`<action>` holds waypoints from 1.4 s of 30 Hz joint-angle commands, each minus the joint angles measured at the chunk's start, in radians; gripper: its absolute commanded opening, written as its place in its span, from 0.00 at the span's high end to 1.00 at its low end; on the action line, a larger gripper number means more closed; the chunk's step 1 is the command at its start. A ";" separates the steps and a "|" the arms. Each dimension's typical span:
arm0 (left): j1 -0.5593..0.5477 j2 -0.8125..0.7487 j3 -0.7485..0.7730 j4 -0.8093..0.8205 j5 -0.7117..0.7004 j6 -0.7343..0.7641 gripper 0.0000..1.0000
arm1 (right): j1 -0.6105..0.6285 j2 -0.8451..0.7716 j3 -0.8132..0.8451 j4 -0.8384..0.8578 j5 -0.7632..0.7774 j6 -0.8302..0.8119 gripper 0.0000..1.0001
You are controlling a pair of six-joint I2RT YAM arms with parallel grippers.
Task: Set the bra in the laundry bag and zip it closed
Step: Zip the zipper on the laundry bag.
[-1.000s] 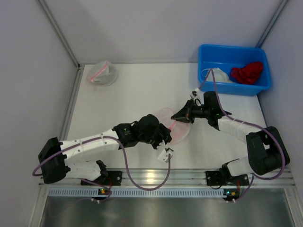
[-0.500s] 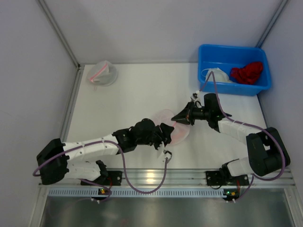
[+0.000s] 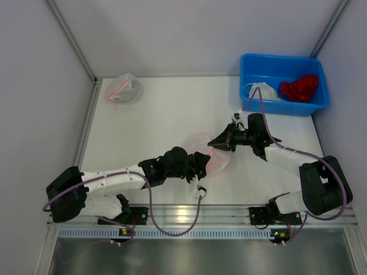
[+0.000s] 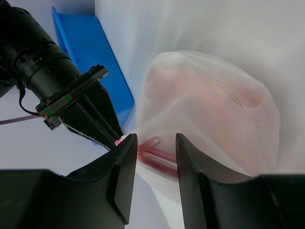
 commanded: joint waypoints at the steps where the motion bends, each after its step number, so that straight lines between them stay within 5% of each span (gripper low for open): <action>1: -0.007 0.021 0.014 0.062 -0.011 0.042 0.56 | 0.008 -0.035 0.002 0.038 -0.002 0.016 1.00; 11: -0.010 0.067 -0.024 0.224 -0.082 0.080 0.59 | 0.016 -0.044 -0.007 0.026 0.005 0.011 1.00; 25: -0.010 0.035 -0.043 0.240 -0.076 0.094 0.81 | 0.014 -0.047 0.007 0.009 0.009 -0.006 1.00; 31: -0.010 -0.029 -0.005 0.048 -0.053 0.030 1.00 | 0.007 -0.058 0.033 -0.040 0.018 -0.075 1.00; 42: -0.010 -0.148 0.057 -0.377 0.116 -0.100 1.00 | -0.027 0.025 0.206 -0.166 -0.003 -0.254 1.00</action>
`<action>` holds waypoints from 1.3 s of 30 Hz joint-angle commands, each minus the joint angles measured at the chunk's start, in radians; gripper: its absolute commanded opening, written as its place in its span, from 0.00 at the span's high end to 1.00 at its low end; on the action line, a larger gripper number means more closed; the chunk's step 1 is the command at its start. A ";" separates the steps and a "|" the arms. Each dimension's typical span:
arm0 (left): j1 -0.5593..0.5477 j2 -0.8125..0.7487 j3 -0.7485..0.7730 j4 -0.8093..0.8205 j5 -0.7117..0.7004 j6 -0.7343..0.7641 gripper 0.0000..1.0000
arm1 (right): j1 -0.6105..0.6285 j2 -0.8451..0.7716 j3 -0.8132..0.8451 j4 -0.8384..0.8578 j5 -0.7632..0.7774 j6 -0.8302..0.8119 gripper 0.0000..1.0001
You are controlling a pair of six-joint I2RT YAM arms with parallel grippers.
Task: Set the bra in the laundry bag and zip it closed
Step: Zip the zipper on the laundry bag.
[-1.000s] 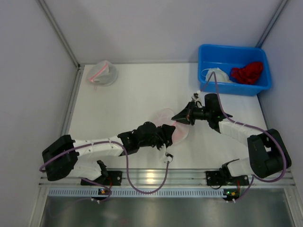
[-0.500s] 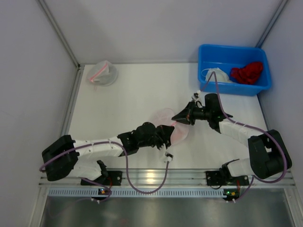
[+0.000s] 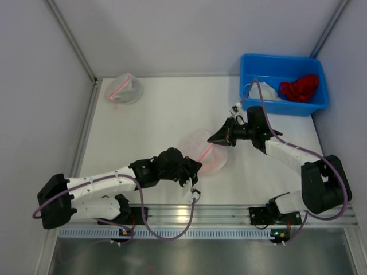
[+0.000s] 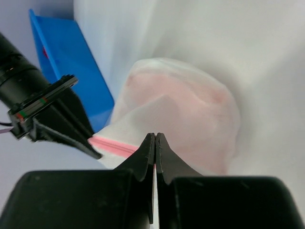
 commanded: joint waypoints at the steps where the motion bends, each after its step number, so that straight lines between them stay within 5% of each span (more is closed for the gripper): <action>1: -0.002 -0.041 0.043 -0.188 0.122 -0.067 1.00 | -0.027 0.046 0.119 -0.031 -0.010 -0.097 1.00; 8: -0.013 -0.017 0.075 -0.245 0.097 -0.131 1.00 | -0.025 0.184 0.320 -0.127 -0.088 -0.223 0.99; 10: -0.013 0.025 0.112 -0.244 0.080 -0.200 1.00 | -0.022 0.195 0.359 -0.190 -0.112 -0.270 0.81; 11: -0.011 0.039 0.151 -0.243 0.066 -0.220 1.00 | -0.022 0.192 0.369 -0.216 -0.113 -0.292 0.59; 14: -0.011 0.075 0.196 -0.211 0.032 -0.306 1.00 | -0.030 0.163 0.401 -0.352 -0.096 -0.397 0.33; 16: -0.011 0.095 0.213 -0.190 0.020 -0.341 1.00 | -0.037 0.127 0.422 -0.428 -0.072 -0.477 0.28; 23: -0.010 0.135 0.261 -0.142 -0.005 -0.395 1.00 | -0.028 0.044 0.371 -0.627 -0.073 -0.559 0.43; 34: -0.008 0.188 0.322 -0.109 -0.020 -0.449 1.00 | 0.056 0.098 0.255 -0.491 -0.130 -0.447 0.41; 36: -0.008 0.186 0.323 -0.108 -0.011 -0.453 1.00 | 0.062 0.132 0.280 -0.490 -0.141 -0.445 0.49; 39: -0.008 0.177 0.314 -0.110 0.000 -0.447 1.00 | 0.062 0.152 0.306 -0.485 -0.133 -0.450 0.84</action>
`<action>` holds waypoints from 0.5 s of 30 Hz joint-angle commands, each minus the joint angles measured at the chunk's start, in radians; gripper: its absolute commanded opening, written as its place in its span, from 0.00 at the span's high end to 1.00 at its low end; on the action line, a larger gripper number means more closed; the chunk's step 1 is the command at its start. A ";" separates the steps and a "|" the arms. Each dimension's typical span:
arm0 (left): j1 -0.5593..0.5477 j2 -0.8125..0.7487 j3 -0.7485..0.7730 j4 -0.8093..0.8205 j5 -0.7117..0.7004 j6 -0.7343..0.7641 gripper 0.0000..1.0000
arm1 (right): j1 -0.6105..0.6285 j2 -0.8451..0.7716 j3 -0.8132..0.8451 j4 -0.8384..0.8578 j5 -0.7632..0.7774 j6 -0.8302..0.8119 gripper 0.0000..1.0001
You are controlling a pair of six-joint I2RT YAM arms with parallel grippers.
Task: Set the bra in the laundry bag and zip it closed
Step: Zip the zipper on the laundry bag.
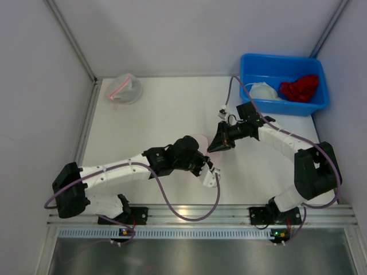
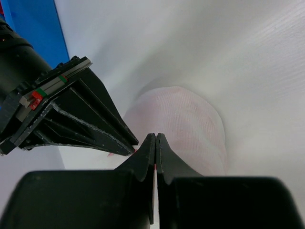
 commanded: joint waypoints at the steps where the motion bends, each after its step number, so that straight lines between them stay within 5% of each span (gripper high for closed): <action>1: -0.001 -0.020 0.026 0.043 0.030 -0.019 1.00 | 0.015 0.018 0.072 0.038 -0.016 0.003 0.90; 2: -0.001 -0.026 0.019 0.033 0.039 -0.019 1.00 | 0.015 0.020 0.085 0.037 -0.016 0.003 1.00; 15: -0.004 -0.143 -0.070 -0.071 0.122 -0.167 1.00 | -0.055 0.116 0.250 -0.009 -0.003 -0.063 1.00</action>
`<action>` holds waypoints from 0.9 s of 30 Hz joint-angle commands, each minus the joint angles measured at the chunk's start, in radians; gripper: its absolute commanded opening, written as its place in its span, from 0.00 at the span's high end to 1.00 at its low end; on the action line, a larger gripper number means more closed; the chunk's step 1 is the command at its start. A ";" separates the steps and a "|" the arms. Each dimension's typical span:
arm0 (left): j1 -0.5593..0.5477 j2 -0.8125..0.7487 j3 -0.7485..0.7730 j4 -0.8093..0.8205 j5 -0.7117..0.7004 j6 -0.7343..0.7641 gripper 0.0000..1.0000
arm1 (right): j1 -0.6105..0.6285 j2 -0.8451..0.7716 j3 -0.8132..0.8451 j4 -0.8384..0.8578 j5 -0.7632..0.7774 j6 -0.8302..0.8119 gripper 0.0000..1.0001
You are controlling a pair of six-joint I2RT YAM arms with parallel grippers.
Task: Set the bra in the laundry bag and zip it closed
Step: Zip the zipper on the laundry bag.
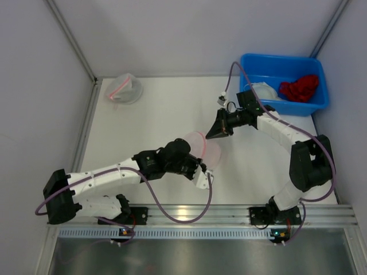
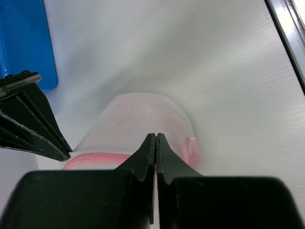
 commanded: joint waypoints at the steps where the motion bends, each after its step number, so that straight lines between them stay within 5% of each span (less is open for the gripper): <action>1: -0.004 -0.038 -0.017 -0.044 0.069 -0.059 1.00 | -0.021 0.026 0.076 0.007 0.009 -0.034 1.00; 4: -0.004 -0.034 -0.011 -0.044 0.057 -0.066 1.00 | -0.025 0.046 0.101 0.002 0.001 -0.034 1.00; 8: -0.003 0.000 0.022 -0.042 0.022 -0.075 1.00 | -0.028 0.036 0.129 -0.061 -0.011 -0.050 0.54; 10: -0.003 0.021 0.047 -0.042 0.009 -0.084 1.00 | -0.039 0.011 0.136 -0.110 -0.007 -0.085 0.47; 19: 0.005 0.071 0.088 0.022 -0.034 -0.098 1.00 | -0.013 -0.034 0.055 -0.311 -0.027 -0.229 0.43; 27: 0.022 0.138 0.162 0.030 -0.032 -0.125 1.00 | 0.074 0.011 0.033 -0.237 -0.077 -0.166 0.43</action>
